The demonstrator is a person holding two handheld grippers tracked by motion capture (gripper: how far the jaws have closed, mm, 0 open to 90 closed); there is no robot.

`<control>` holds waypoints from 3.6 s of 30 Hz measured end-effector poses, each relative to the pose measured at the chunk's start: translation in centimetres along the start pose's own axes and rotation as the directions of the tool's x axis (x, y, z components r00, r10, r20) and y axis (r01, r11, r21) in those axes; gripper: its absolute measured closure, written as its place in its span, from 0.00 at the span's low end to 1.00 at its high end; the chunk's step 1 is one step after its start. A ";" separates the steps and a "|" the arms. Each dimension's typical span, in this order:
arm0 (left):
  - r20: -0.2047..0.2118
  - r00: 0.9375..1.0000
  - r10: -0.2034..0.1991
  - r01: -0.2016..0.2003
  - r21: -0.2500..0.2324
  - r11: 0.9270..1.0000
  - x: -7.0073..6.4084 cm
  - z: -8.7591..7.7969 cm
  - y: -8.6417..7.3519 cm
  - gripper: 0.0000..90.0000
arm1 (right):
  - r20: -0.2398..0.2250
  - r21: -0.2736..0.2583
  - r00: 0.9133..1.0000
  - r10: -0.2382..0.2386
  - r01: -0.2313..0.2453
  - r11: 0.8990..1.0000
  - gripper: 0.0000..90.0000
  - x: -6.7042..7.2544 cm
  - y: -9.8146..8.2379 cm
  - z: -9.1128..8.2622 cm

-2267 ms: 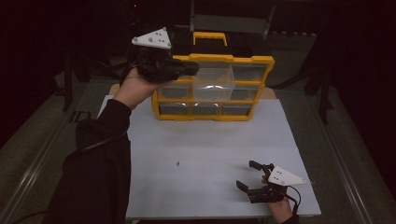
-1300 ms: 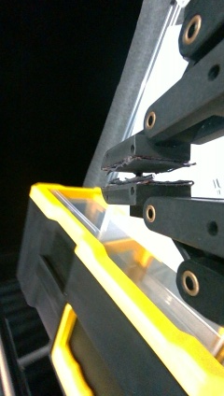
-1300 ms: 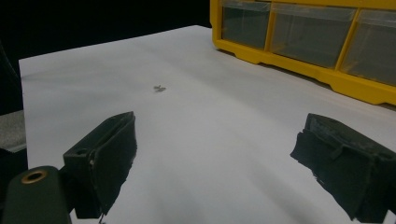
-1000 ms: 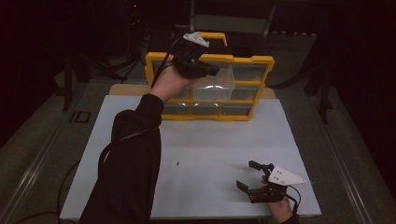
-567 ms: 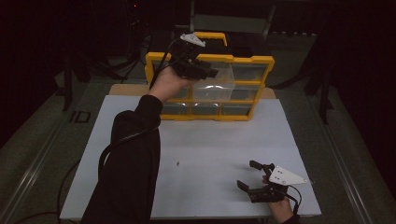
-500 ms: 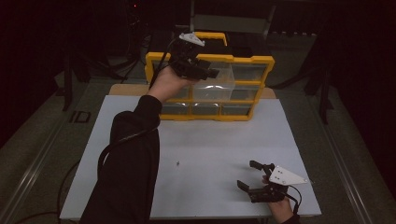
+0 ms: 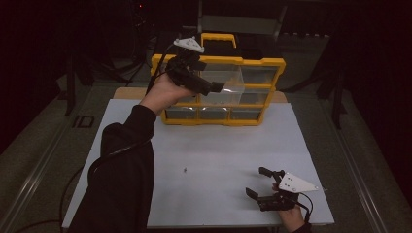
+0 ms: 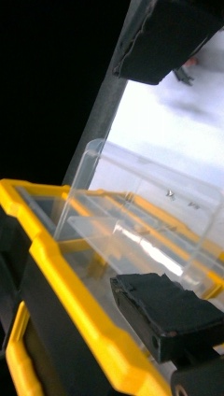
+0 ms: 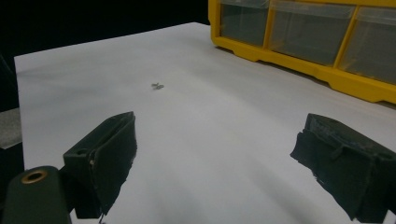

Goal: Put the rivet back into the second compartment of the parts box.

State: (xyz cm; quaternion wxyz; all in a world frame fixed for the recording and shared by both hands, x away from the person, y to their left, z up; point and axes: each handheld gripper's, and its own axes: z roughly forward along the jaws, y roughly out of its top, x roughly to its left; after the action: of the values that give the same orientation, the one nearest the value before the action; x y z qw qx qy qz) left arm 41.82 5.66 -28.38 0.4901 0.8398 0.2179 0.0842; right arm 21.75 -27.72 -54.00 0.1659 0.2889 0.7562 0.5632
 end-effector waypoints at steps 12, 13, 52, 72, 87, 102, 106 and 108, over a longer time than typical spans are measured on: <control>0.012 1.000 -0.012 0.013 -0.014 1.000 -0.3 -2.9 -3.6 0.01 | -0.002 0.003 1.000 -0.006 0.006 1.000 0.12 0.1 0.1 0.0; 0.013 1.000 -0.011 0.011 -0.014 1.000 -0.4 -3.0 -3.9 0.01 | -0.001 0.002 1.000 -0.006 0.006 1.000 0.12 0.2 0.1 0.0; 0.102 0.995 -0.009 0.003 0.061 0.998 -4.1 -1.6 -18.3 0.01 | -0.004 0.004 1.000 -0.012 0.012 1.000 0.12 0.2 0.1 0.2; 0.138 0.990 -0.030 0.015 0.108 0.994 -4.4 1.6 -25.6 0.23 | -0.011 0.014 1.000 -0.010 0.010 1.000 0.12 0.3 0.0 0.4; 0.023 1.000 0.003 -0.009 0.230 0.973 -5.2 5.4 -28.2 0.51 | -0.012 0.017 1.000 -0.006 0.006 1.000 0.12 0.3 0.0 0.4; -0.001 1.000 0.029 -0.028 0.275 0.961 -5.5 6.5 -28.8 0.70 | -0.012 0.019 1.000 -0.007 0.008 1.000 0.12 0.3 0.0 0.4; -0.006 1.000 -0.012 0.013 0.258 0.966 -4.9 6.4 -29.1 0.81 | -0.011 0.020 1.000 -0.006 0.006 1.000 0.12 0.3 0.0 0.4; -0.007 1.000 -0.022 0.024 0.256 0.966 -4.7 6.4 -29.1 0.86 | -0.012 0.020 1.000 -0.004 0.005 1.000 0.12 0.3 0.0 0.4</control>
State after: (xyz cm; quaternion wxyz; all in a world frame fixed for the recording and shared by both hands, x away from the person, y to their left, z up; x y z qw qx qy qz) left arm 31.68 10.87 -56.28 0.3779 0.8933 0.2377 0.0516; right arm 21.77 -27.22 -54.12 0.1597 0.2853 0.7634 0.5571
